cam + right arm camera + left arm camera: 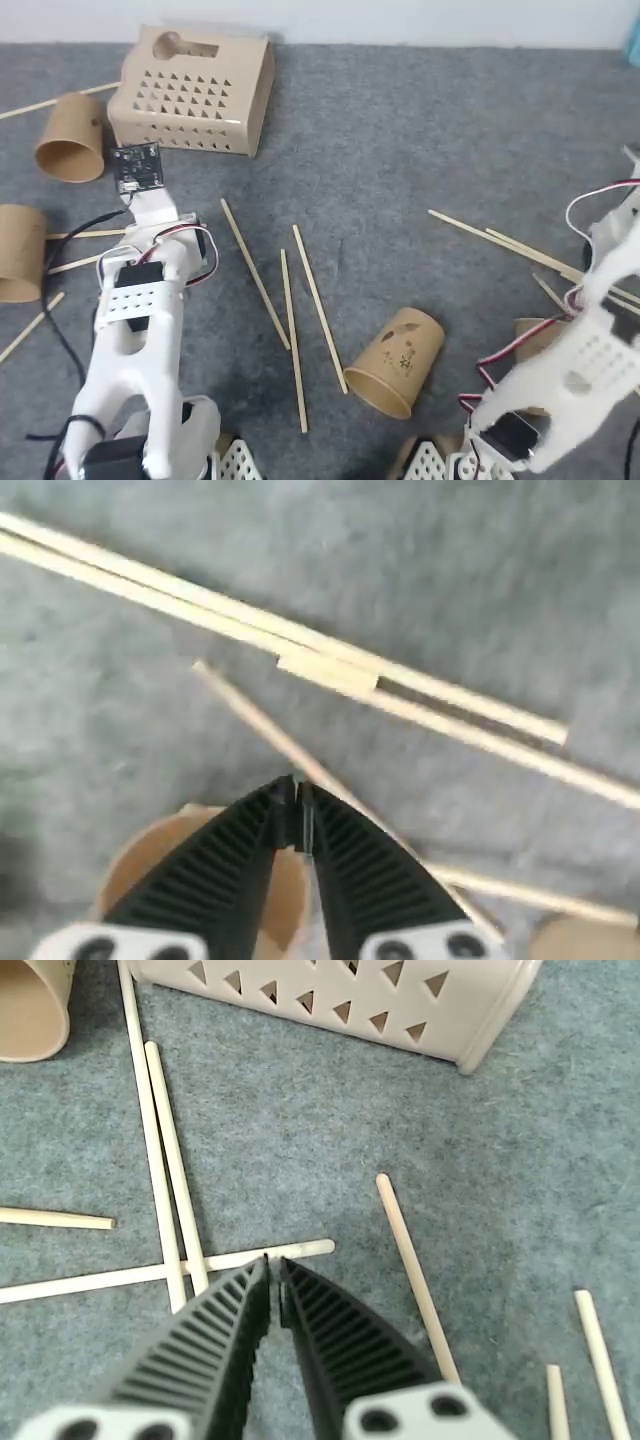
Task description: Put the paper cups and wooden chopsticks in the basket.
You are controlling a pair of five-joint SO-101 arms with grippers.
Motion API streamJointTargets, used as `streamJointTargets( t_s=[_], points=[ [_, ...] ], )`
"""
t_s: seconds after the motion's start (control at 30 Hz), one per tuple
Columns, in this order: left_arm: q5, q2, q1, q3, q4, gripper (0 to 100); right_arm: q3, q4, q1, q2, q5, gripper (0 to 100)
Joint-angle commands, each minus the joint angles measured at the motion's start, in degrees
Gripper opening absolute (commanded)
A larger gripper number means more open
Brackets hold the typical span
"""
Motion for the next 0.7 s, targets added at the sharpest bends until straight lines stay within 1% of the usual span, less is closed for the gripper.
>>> streamJointTargets(
  t_s=[0.0,0.1,0.17,0.3,0.37,0.47,0.57,0.67],
  points=[
    [0.0,-0.8,-1.1,-0.9,-1.7,1,6.6,0.5,-0.5,-13.7,-1.4,0.6],
    [4.2,-0.6,-4.0,-3.3,-0.4,2,16.4,1.9,0.3,-22.2,-1.2,0.6],
    [7.2,-0.5,-5.6,-4.4,1.0,5,26.6,0.5,0.8,-28.6,-1.2,0.6],
    [9.4,-0.7,-7.5,-5.9,2.1,9,50.4,-11.1,1.4,-44.1,-1.9,0.6],
    [9.4,-0.5,-8.8,-9.9,6.2,9,61.7,-15.4,1.1,-52.8,-2.7,0.6],
    [9.8,-0.1,-10.4,-18.2,14.8,9,74.5,-17.6,0.4,-64.3,-2.3,0.6],
    [9.8,-0.1,-11.3,-24.0,19.5,9,82.8,-19.1,-0.5,-72.5,-2.5,0.6],
    [9.7,-0.1,-11.5,-28.4,22.7,9,86.7,-20.6,-0.7,-76.9,-2.6,0.6]
  ],
)
